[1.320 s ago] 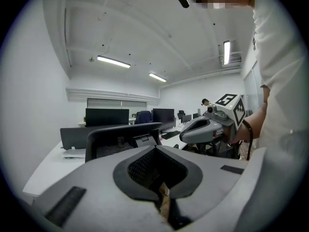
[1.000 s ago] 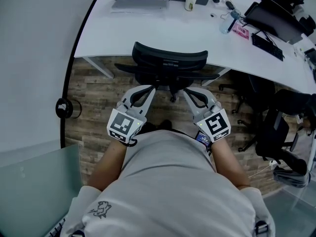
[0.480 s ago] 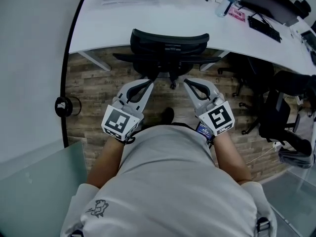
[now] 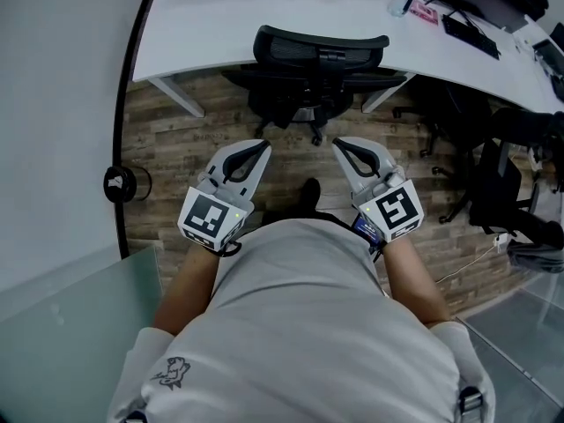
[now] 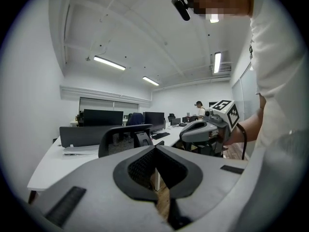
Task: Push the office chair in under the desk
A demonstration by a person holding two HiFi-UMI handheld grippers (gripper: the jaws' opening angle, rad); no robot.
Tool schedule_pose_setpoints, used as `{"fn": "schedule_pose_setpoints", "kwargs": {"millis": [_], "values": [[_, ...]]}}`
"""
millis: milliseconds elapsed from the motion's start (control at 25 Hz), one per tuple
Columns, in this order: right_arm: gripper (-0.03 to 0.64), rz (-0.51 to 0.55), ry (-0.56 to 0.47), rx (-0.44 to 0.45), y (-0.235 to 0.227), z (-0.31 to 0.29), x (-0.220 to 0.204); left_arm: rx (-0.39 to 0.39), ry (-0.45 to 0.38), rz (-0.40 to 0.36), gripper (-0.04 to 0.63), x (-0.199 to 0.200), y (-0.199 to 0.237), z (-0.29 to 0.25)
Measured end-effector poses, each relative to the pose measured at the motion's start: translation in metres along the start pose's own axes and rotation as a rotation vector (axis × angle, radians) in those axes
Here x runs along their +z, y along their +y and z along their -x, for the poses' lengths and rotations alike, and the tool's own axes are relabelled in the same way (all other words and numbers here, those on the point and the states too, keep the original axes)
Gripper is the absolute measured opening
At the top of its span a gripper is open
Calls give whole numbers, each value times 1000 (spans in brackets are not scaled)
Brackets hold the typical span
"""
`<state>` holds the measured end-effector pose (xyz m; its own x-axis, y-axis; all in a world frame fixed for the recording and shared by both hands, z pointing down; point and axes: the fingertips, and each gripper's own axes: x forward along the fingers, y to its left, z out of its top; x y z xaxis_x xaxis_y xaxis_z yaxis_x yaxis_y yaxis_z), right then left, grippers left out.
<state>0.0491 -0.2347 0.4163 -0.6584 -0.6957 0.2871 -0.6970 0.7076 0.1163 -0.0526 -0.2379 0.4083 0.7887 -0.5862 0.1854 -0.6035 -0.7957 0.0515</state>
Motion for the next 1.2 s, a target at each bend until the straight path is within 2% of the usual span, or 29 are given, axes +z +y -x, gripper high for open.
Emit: {"fn": "schedule_pose_setpoints", "kwargs": {"millis": [480,600,760,1200], "values": [[3,-14,-34,-41,101,26,8,-40,-31,-29,-2,-7,-32,93],[3,-24,-39,-45,112,28,10,-45,-34,-27,-2,-7,-39,104],[3,-26,-46,-44,123,32,14,-42,-30,-72,-2,-10,-46,113],[3,-36,-9,-83,129,45,3,-83,-33,-33,-2,-16,-62,119]]}}
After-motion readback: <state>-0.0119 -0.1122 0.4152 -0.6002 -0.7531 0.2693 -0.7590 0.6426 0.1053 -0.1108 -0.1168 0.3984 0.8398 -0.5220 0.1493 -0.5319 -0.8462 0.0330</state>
